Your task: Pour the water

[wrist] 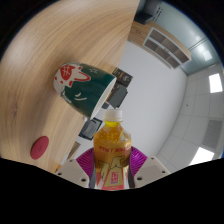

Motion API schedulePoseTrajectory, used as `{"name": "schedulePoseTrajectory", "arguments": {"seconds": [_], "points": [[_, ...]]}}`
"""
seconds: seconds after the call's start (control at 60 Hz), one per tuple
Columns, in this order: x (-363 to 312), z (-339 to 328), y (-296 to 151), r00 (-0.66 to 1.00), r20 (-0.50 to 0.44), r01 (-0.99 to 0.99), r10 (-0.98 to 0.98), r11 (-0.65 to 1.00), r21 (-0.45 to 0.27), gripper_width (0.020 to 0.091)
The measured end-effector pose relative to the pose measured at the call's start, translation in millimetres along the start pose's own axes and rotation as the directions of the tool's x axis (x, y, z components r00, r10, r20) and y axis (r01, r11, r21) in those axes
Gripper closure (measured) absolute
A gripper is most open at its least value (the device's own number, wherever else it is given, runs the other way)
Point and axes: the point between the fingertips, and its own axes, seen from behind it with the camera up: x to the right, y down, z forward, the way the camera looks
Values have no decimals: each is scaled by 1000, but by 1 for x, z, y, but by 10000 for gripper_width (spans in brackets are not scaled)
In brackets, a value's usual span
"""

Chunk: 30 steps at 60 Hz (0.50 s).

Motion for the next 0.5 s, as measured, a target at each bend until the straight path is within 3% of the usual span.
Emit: {"name": "schedulePoseTrajectory", "arguments": {"seconds": [0.15,0.25,0.367,0.433,0.5], "points": [[17,0,19,965,-28,-261,260,965,-37,654],[31,-2,46,831,-79,-556,551,829,-56,654],[22,-8,73,481,-134,-876,866,479,-55,652],[10,-10,82,233,-140,-972,962,229,-44,653],[-18,-13,83,-46,-130,-995,990,-57,-79,653]]}}
